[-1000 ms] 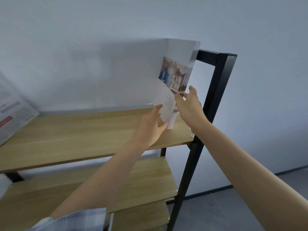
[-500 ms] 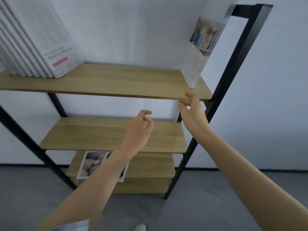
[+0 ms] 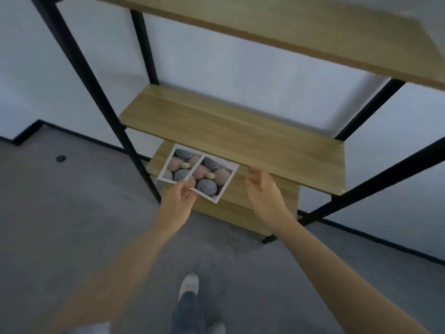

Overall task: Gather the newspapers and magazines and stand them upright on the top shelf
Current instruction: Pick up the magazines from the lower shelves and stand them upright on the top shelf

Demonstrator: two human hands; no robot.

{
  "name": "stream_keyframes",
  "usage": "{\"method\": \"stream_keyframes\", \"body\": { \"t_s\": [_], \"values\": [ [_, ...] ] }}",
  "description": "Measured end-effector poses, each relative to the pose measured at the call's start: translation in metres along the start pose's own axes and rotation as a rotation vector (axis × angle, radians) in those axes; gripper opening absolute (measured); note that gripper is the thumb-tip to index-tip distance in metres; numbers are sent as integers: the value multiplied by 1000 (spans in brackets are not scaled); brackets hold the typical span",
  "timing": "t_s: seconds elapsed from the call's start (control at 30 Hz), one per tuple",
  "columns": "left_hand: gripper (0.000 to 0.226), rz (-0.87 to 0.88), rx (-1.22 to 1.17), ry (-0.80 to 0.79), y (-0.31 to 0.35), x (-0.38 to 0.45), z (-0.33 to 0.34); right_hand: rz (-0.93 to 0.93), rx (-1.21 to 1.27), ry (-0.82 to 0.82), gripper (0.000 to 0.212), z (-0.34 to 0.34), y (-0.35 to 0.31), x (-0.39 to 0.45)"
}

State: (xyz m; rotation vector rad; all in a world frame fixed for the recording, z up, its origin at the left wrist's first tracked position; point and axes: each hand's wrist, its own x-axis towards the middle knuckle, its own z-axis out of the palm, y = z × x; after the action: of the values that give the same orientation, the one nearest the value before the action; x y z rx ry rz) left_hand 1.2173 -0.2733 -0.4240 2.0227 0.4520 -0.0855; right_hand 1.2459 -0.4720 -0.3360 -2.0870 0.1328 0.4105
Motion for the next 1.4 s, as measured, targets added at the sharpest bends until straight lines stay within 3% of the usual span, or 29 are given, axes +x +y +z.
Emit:
{"method": "stream_keyframes", "body": {
  "t_s": [0.3,0.6,0.7,0.9,1.07,1.2,1.4],
  "values": [
    [23,-141,146,-37,-133,115,-8,59,-157,-170,41,126,56,131],
    [25,-246,199,65,-256,281,18,123,-360,-151,18,260,138,312],
    [29,-259,232,92,-299,330,30,141,-518,-175,34,315,169,373],
    [38,-111,365,77,-311,381,40,136,-770,-77,71,349,175,423],
    [41,-199,461,101,-307,405,51,183,-927,-110,87,373,179,438],
    [49,-274,399,120,-303,402,60,189,-874,-100,81,373,183,427],
    [46,-197,113,124,-313,358,64,70,-919,-273,109,355,205,402]
  ]
}}
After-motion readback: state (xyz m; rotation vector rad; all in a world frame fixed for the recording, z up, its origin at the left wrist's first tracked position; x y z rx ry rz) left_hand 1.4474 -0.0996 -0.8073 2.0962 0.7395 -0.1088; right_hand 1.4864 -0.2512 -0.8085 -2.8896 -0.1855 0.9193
